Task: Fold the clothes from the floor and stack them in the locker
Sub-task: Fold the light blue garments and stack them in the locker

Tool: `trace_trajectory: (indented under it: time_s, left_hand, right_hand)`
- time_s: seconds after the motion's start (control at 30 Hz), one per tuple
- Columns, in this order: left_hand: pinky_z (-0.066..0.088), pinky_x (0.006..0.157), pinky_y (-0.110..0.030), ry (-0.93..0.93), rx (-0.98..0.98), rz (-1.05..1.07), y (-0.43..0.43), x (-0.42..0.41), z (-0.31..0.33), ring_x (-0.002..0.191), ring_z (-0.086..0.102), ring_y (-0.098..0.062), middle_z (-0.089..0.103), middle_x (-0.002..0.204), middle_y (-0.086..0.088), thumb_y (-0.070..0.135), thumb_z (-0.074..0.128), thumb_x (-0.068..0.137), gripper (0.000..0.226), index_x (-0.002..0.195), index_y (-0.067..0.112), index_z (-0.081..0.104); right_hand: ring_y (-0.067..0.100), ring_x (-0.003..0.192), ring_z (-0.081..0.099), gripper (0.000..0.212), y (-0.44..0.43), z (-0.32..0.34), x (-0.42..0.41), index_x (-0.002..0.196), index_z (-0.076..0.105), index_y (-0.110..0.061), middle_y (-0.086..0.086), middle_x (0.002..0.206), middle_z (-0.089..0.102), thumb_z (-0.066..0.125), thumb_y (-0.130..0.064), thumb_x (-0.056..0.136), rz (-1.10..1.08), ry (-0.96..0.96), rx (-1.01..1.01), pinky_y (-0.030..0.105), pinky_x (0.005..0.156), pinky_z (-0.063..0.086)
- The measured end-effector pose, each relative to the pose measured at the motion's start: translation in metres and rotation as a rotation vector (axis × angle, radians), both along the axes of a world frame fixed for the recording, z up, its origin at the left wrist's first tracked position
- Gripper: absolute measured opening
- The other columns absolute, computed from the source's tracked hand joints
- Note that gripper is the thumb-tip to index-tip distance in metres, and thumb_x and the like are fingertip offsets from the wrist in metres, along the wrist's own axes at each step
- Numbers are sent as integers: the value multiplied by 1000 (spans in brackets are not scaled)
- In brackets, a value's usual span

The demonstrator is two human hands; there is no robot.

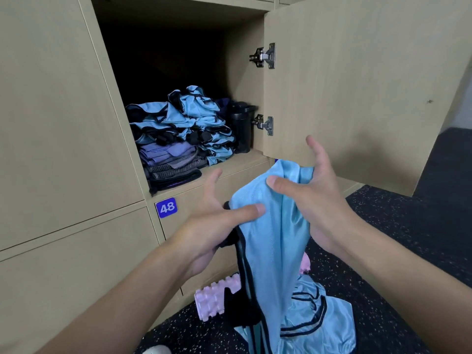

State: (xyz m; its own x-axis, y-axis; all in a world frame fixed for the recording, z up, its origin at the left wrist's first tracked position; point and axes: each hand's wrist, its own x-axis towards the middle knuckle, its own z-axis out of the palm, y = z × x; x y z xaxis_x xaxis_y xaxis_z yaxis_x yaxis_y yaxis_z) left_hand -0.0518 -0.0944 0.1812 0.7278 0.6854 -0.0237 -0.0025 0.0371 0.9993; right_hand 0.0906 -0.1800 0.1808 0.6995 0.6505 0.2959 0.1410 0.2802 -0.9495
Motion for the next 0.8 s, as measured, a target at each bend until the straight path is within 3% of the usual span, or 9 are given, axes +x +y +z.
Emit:
trace_trajectory:
  time_s: [0.1,0.17,0.27,0.37,0.5,0.57,0.63,0.7,0.8]
  left_hand:
    - [55,95,-42,-80,5,23,2,1,3,98,74,-23,78,103,-2,2,73,86,93,148,50,23]
    - [57,92,-42,-148,-6,99,7,1,6,97,74,-27,77,103,-7,-1,70,88,88,148,46,27]
    - [60,86,-40,-202,-32,184,16,-1,12,97,74,-30,76,104,-15,0,71,88,79,145,42,36]
    - [61,82,-42,-231,-48,224,22,-3,18,95,74,-30,74,105,-18,0,71,88,68,140,37,46]
    - [60,65,-34,-250,-66,179,25,-7,23,85,75,-28,76,96,-17,-2,67,89,56,132,32,54]
    - [59,62,-34,-228,-71,183,26,-8,25,82,76,-27,76,95,-16,-1,67,91,51,129,30,57]
    - [58,58,-31,-227,-99,214,28,-8,25,76,75,-23,77,92,-12,0,66,91,42,124,26,61]
    - [57,54,-28,-223,-154,232,31,-9,26,68,73,-18,75,94,-11,1,68,89,37,119,21,64]
    - [59,57,-27,-244,-277,124,31,-12,30,69,73,-15,75,90,-7,4,74,73,59,129,17,60]
  right_hand:
    - [13,127,54,104,-4,1,9,147,17,-55,-6,146,45,84,-21,76,76,20,-110,39,105,46]
    - [13,120,60,108,-8,0,12,149,13,-54,-5,146,46,84,-19,76,157,2,-213,37,100,49]
    - [16,106,67,97,-15,1,20,152,21,-46,-2,134,56,78,-8,82,159,26,-254,32,88,52]
    - [23,124,56,80,-21,2,34,146,34,-42,8,141,51,76,-12,85,10,62,-171,45,108,43]
    - [24,129,50,69,-26,0,37,141,39,-42,7,142,44,75,-20,87,-37,65,-110,46,112,38]
    - [25,130,50,83,-24,1,36,139,37,-50,7,144,44,86,-28,75,9,79,-141,51,113,37]
    - [26,129,53,108,-22,3,30,134,37,-60,11,146,45,97,-30,50,167,103,-196,57,113,36]
    - [27,129,54,106,-21,1,27,120,46,-66,13,146,47,99,-33,35,192,91,-160,57,111,39]
    - [27,124,59,83,-20,0,30,123,46,-61,12,143,49,90,-21,66,72,157,3,56,106,44]
